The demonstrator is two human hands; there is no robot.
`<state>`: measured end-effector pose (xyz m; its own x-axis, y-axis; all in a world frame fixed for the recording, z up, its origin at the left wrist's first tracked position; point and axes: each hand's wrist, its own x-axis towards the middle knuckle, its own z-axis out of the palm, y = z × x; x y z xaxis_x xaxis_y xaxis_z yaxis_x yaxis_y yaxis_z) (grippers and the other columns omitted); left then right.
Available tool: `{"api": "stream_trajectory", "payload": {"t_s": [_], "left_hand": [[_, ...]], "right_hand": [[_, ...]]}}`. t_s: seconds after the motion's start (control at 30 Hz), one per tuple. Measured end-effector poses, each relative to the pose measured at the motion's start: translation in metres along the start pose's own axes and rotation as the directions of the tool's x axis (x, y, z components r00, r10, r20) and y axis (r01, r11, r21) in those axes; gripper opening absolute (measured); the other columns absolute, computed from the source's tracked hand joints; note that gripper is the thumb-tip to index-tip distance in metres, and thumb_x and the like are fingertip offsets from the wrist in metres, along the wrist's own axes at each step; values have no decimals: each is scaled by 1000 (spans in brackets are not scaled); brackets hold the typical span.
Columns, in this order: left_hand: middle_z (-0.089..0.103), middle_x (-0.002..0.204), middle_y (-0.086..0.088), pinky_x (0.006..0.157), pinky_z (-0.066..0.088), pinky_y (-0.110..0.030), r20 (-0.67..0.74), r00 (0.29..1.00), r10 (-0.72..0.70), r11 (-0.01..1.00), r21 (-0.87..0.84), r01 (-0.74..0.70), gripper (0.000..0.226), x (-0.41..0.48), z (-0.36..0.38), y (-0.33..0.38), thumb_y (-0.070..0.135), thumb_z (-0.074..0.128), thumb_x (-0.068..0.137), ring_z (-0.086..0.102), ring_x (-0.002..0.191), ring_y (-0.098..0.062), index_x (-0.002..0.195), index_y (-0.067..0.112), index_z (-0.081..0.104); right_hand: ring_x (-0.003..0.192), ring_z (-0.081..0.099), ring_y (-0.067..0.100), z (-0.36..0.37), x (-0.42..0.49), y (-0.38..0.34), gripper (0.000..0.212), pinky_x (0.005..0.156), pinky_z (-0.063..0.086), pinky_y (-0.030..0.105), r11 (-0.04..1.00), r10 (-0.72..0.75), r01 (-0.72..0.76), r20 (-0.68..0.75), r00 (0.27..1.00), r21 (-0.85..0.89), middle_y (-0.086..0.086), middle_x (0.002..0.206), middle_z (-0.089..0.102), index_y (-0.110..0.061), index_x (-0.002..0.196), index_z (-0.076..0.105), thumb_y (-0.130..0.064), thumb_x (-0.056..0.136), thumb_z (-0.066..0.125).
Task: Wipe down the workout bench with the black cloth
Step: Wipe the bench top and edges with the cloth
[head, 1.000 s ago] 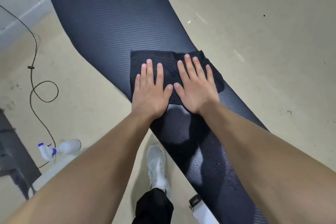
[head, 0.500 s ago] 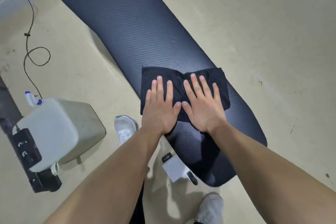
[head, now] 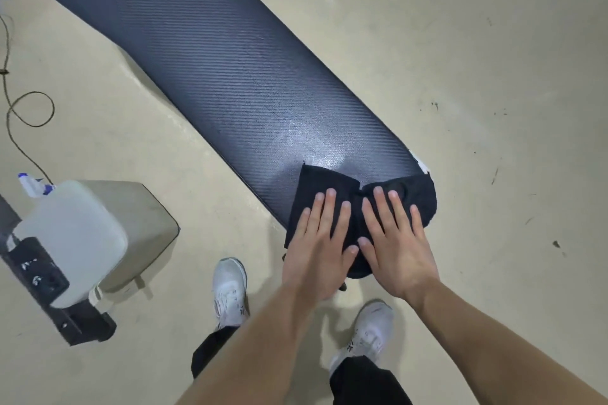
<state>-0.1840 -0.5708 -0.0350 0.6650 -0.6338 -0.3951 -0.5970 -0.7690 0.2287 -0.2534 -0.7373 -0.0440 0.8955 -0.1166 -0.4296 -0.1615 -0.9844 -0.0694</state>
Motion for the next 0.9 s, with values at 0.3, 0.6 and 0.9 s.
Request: {"api": "stream_trajectory", "payload": {"t_s": [0.3,0.6,0.9], "left_hand": [[1,169,-11,125,15,-44,23,993,114,992,57,-115,69,30,-30,-81,52,28,103,3,156,-25,159,15,14],[-10,168,-11,124,-1,-42,10,994,111,984,137,-112,73,141,-104,-210,57,14,100,-8,155,-26,159,16,2],[-17,167,-6,125,-5,-42,-67,997,35,994,110,-27,67,249,-170,-293,51,15,103,-15,154,-22,159,19,-3]], "right_hand": [[154,-2,31,-22,56,-54,67,121,13,59,1000,3,-3,-9,1000,23,11,168,-4,-12,158,17,-48,101,21],[154,-4,26,-89,218,-105,66,123,2,54,996,-13,23,-108,994,86,6,169,-5,-17,159,9,-47,103,22],[154,-2,24,-148,366,-136,65,123,3,51,995,27,-8,-195,981,95,4,169,-4,-18,160,4,-46,102,16]]}}
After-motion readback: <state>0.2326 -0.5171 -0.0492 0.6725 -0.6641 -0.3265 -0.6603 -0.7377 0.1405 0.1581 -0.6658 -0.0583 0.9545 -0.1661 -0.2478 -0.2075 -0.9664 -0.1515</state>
